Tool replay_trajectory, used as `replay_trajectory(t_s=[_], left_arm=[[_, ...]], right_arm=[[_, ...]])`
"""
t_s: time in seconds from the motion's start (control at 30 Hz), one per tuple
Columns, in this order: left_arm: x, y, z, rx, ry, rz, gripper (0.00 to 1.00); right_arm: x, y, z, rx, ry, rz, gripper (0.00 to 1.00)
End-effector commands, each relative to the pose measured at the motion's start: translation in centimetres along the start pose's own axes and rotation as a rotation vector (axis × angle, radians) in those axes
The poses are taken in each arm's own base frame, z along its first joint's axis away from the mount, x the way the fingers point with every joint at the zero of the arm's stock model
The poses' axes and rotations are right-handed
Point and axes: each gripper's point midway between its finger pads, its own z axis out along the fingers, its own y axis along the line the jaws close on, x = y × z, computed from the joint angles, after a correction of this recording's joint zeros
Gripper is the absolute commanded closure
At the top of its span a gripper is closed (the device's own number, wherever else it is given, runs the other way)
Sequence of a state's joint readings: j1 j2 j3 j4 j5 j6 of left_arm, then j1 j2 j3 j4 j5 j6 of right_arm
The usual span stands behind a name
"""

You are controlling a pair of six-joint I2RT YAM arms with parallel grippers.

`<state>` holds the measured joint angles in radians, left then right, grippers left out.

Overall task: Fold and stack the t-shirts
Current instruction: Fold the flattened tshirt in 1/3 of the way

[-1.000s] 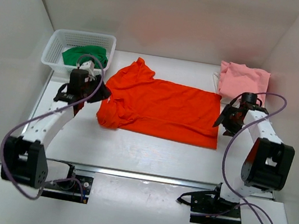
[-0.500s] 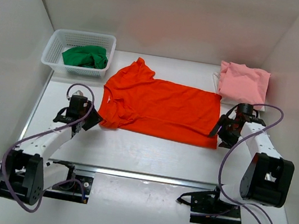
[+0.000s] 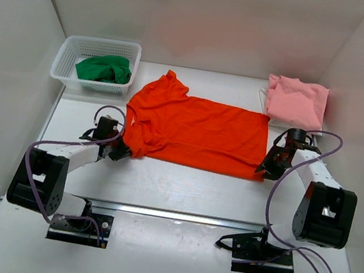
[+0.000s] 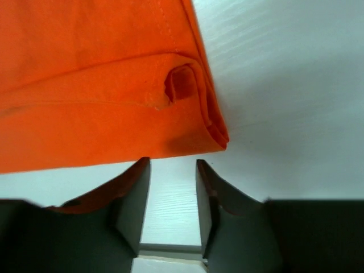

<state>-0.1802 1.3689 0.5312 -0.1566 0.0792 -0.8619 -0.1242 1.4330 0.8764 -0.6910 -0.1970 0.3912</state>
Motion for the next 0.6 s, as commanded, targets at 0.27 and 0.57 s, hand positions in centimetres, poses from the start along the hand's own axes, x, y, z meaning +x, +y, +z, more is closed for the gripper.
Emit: replay_trajectory(t_s=[0.27, 0.57], left_arm=[[-0.5, 1.0, -1.6, -0.001, -0.017, 0.029, 1.00], [-0.4, 2.7, -3.8, -0.028, -0.028, 0.054, 1.00]], right_arm=[[2.3, -0.7, 3.7, 0.138, 0.094, -0.017, 0.30], [2.5, -4.4, 2.4, 0.238, 0.109, -0.016, 1.00]])
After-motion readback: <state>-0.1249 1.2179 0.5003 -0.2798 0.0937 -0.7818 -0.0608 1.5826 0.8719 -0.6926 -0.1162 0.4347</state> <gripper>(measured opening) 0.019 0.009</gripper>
